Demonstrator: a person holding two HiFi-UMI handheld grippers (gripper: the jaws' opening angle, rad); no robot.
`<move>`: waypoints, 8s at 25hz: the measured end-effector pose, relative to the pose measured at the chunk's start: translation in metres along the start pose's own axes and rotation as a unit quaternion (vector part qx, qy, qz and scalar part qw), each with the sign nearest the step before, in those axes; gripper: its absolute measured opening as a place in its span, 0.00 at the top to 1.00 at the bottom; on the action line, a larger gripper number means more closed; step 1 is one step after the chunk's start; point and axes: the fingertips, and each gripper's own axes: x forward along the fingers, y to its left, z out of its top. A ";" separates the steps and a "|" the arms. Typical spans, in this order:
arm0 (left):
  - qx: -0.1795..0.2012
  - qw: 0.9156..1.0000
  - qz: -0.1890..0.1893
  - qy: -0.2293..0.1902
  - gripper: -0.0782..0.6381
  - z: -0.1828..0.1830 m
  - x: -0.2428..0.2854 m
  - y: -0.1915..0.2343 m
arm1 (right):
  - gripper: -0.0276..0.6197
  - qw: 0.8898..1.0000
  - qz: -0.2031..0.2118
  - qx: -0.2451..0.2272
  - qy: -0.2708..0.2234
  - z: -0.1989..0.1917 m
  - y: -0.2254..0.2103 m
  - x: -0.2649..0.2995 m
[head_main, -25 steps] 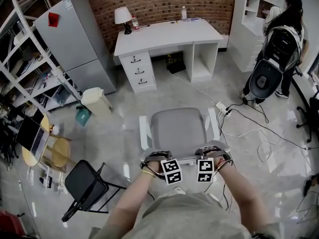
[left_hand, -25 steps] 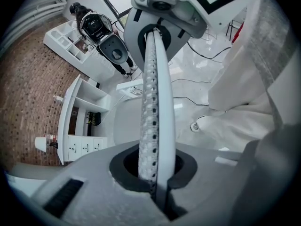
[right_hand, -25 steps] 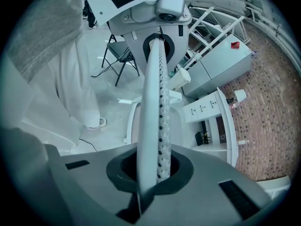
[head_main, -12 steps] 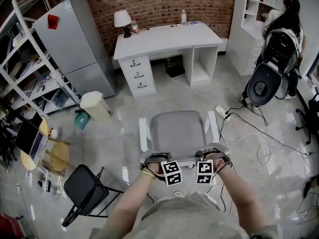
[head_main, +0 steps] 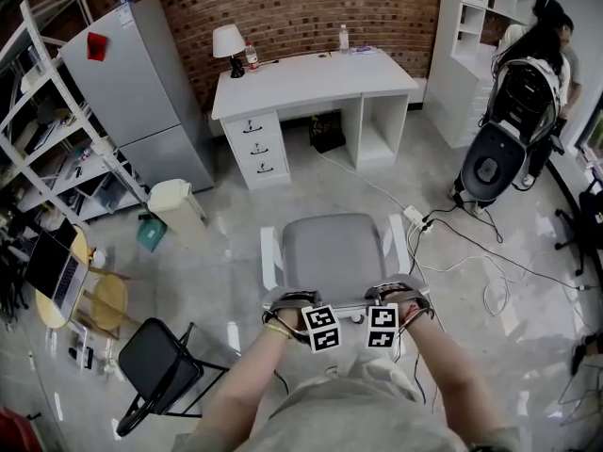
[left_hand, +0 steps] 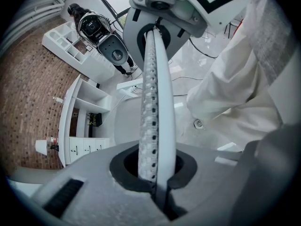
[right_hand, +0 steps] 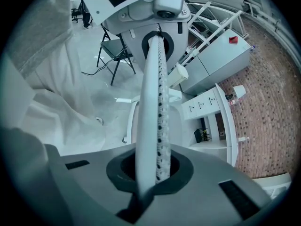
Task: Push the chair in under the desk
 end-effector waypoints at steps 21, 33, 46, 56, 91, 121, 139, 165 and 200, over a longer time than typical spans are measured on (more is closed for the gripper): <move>0.002 1.000 0.009 -0.002 0.87 0.002 0.013 0.032 | 0.94 1.000 -0.010 -0.006 0.002 -0.009 -0.029 0.014; -0.002 1.000 0.015 0.001 0.87 0.008 0.027 0.071 | 0.94 1.000 -0.009 -0.008 0.000 -0.021 -0.067 0.031; 0.000 1.000 0.015 0.003 0.87 0.008 0.038 0.104 | 0.94 1.000 -0.003 -0.004 0.001 -0.027 -0.098 0.044; -0.003 1.000 0.017 0.003 0.87 0.011 0.043 0.117 | 0.94 1.000 0.003 -0.006 0.002 -0.033 -0.110 0.049; -0.016 0.999 0.033 0.011 0.87 0.023 0.072 0.188 | 0.94 1.000 0.003 -0.025 -0.008 -0.058 -0.179 0.083; -0.022 0.998 0.049 0.021 0.87 0.031 0.099 0.248 | 0.94 0.999 -0.002 -0.042 -0.020 -0.078 -0.236 0.113; -0.029 0.998 0.058 0.026 0.87 0.032 0.108 0.275 | 0.94 0.998 -0.011 -0.058 -0.026 -0.085 -0.262 0.125; -0.035 0.997 0.066 0.029 0.87 0.035 0.129 0.323 | 0.94 0.997 -0.015 -0.064 -0.027 -0.097 -0.309 0.151; -0.035 0.997 0.063 0.028 0.87 0.031 0.161 0.401 | 0.94 0.998 -0.018 -0.061 -0.018 -0.109 -0.385 0.191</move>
